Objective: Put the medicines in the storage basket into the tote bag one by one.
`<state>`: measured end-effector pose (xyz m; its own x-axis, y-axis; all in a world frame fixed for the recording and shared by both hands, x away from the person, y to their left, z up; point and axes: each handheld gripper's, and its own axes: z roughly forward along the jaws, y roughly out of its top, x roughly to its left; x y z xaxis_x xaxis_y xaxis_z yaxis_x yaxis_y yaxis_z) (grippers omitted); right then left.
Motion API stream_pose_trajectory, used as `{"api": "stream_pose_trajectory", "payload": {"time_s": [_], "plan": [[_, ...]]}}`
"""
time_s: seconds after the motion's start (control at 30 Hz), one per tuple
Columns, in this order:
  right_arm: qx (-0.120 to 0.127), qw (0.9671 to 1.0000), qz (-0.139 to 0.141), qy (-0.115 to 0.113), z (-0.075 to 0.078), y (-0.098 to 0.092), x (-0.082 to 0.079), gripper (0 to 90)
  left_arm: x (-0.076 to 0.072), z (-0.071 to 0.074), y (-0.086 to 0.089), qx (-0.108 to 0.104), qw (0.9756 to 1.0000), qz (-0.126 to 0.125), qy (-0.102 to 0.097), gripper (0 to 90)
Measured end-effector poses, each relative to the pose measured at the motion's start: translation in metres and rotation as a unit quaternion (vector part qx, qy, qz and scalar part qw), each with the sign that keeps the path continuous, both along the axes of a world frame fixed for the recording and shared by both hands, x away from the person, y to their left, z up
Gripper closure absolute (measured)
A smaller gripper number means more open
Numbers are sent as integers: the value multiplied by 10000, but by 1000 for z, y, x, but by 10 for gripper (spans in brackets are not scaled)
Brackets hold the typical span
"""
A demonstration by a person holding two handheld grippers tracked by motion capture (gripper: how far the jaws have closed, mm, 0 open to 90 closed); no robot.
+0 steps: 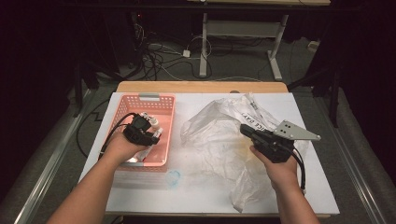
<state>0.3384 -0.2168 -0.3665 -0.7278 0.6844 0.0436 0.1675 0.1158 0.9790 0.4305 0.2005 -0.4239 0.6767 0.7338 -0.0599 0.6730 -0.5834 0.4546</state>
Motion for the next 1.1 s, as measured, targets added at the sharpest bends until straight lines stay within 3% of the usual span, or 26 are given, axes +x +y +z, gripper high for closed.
{"api": "stream_pose_trajectory", "payload": {"time_s": [0.37, 0.6, 0.83, 1.0, 1.1], "plan": [[-3, 10000, -17, -13, 1, 0, -1, 900, -6, 3, 2, -247, 9988, -69, -408, 653], [-13, 10000, -16, -16, 0, 0, 0, 900, -11, 7, 5, -479, 9961, 11, -738, 654], [7, 10000, -29, -8, 1, 0, -1, 900, -17, 12, 10, -703, 9918, 89, -1065, 654], [8, 10000, -39, -7, 1, 0, -1, 900, -23, 18, 14, -1006, 9861, 207, -1306, 654], [-2, 10000, -22, -13, 1, 0, -1, 900, -28, 21, 15, -1049, 9832, 243, -1475, 654]]}}
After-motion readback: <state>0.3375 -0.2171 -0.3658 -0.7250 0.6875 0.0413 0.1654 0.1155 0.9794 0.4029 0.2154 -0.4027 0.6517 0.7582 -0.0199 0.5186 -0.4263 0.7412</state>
